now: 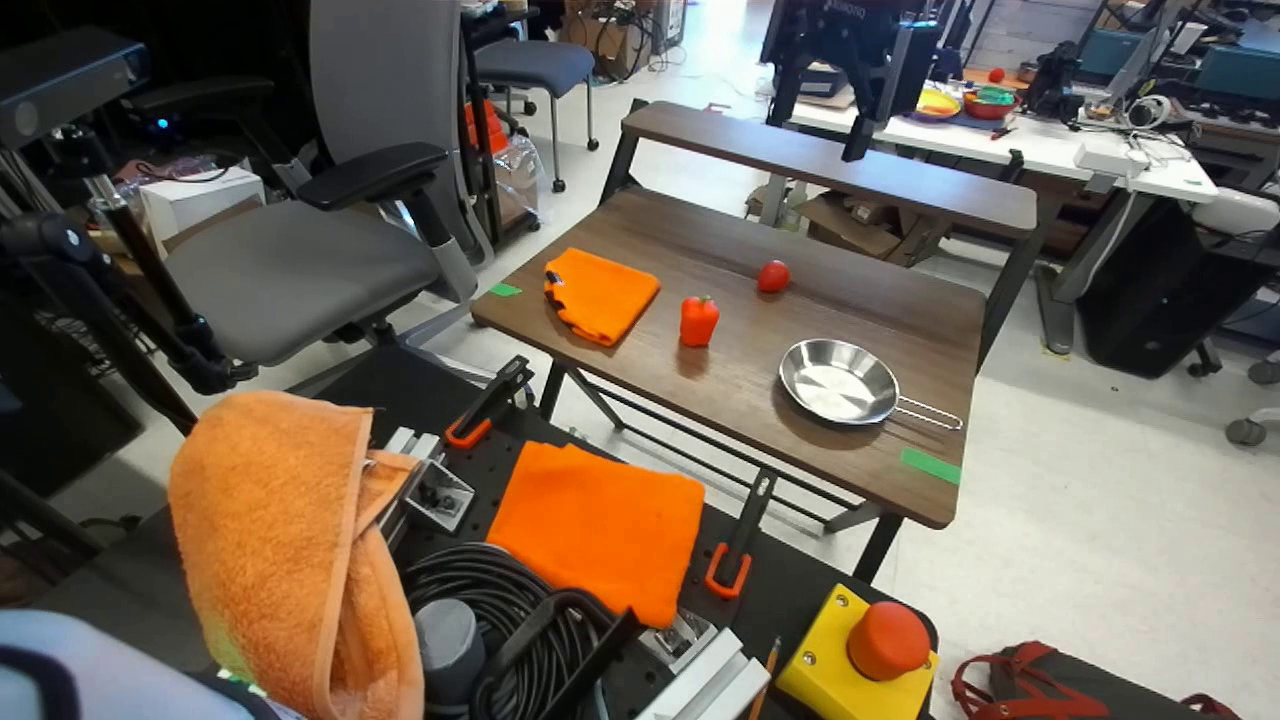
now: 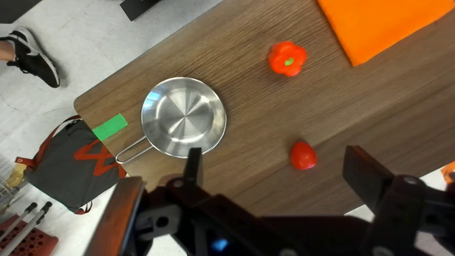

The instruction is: Put the red thing in the pan

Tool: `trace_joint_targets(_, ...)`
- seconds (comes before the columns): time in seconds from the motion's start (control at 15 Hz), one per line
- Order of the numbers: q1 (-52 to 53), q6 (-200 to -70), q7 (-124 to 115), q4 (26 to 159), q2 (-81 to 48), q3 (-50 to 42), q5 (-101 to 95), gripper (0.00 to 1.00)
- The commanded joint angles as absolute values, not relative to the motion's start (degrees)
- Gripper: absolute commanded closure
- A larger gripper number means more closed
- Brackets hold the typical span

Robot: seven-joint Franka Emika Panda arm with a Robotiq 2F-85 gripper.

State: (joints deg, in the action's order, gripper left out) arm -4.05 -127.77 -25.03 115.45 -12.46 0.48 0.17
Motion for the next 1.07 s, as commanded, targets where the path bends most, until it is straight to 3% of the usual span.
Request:
trace_joint_targets(0.0, -2.17, -130.37, -28.54, 107.18, -21.75, -1.91, 1.90, 0.00)
trace_joint_targets(1.0, 4.52, -131.95, -42.73, 80.88, -49.21, -5.89, 4.07, 0.00)
